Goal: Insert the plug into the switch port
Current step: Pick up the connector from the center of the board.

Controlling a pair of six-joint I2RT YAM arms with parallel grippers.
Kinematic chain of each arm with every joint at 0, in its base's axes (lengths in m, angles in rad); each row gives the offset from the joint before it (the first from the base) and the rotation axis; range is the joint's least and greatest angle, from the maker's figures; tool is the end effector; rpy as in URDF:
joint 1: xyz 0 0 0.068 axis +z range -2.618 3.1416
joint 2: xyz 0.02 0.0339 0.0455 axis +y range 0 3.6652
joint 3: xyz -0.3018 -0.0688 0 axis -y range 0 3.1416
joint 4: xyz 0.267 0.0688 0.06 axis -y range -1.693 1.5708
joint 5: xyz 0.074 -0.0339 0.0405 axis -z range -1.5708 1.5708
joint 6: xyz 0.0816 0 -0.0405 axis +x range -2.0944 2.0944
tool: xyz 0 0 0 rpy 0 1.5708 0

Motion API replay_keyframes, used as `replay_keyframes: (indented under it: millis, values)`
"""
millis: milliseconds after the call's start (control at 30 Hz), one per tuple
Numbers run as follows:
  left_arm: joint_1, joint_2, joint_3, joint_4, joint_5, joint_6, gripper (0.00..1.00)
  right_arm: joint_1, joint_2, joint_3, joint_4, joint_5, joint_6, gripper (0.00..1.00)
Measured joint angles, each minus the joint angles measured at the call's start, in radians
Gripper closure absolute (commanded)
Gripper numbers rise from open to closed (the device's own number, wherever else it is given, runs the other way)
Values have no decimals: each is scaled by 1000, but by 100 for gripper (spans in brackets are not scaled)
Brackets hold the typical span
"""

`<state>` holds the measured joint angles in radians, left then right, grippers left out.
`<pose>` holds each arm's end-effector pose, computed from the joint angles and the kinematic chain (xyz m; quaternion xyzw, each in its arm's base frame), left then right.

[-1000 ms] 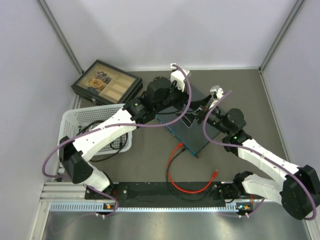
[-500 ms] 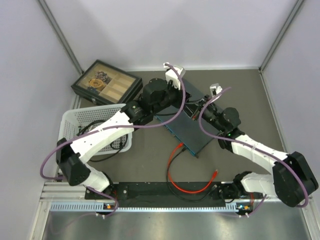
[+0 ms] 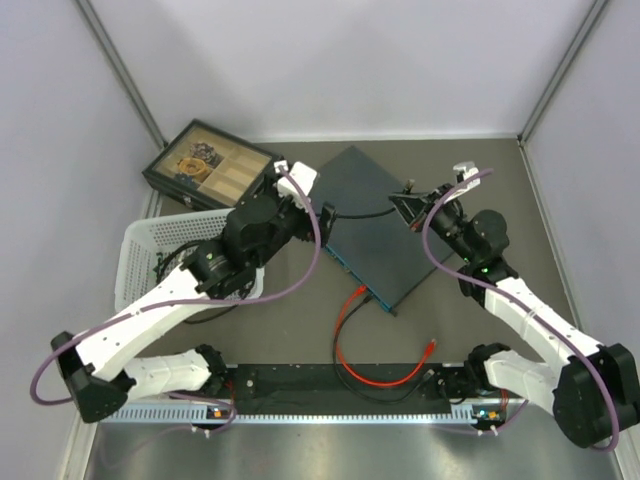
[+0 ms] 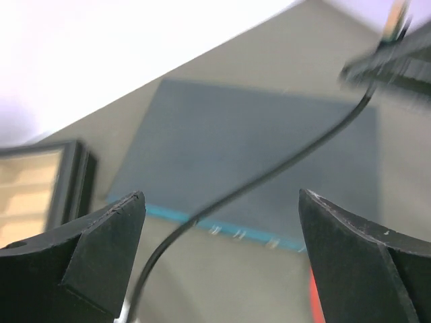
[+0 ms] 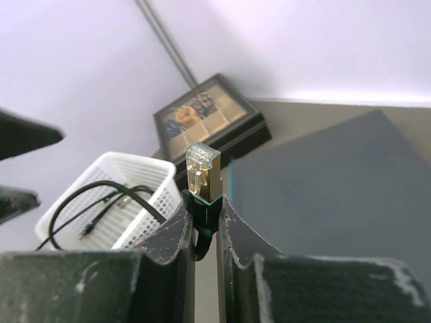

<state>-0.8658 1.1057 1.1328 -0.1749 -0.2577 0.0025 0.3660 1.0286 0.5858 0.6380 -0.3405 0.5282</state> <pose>0.2110 -0.2159 0.4279 0.2398 0.7167 -0.1825 0.6289 0.2510 0.1254 0.3411 -0.0798 0.6342 0.4262 0.6401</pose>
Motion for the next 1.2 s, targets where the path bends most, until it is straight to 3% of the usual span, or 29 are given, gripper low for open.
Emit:
replay_keyframes:
  millis: [233,433,600,700,733,833,1033,1200]
  values:
    - [0,-178,-166,-179,-25,48,1,-37,-1,13,-84,-3,-12,100]
    - [0,-256,-229,-323,-198,3,2,-45,0,25,-101,-14,-12,100]
    - [0,-249,-230,-408,-331,-63,24,-50,0,26,-108,-19,-12,100]
    - [1,-224,-232,-439,-383,-114,48,-52,0,26,-108,-20,-13,100]
    - [1,-211,-233,-447,-397,-131,57,-54,0,26,-108,-20,-12,100]
    - [1,-170,-233,-472,-436,-173,99,-61,0,26,-111,-21,-14,100]
    - [-4,-118,-194,-552,-509,-182,100,-64,-2,26,-131,-37,-21,100]
    - [-7,-115,22,-582,-621,-49,100,-64,-2,26,-128,-65,-15,100]
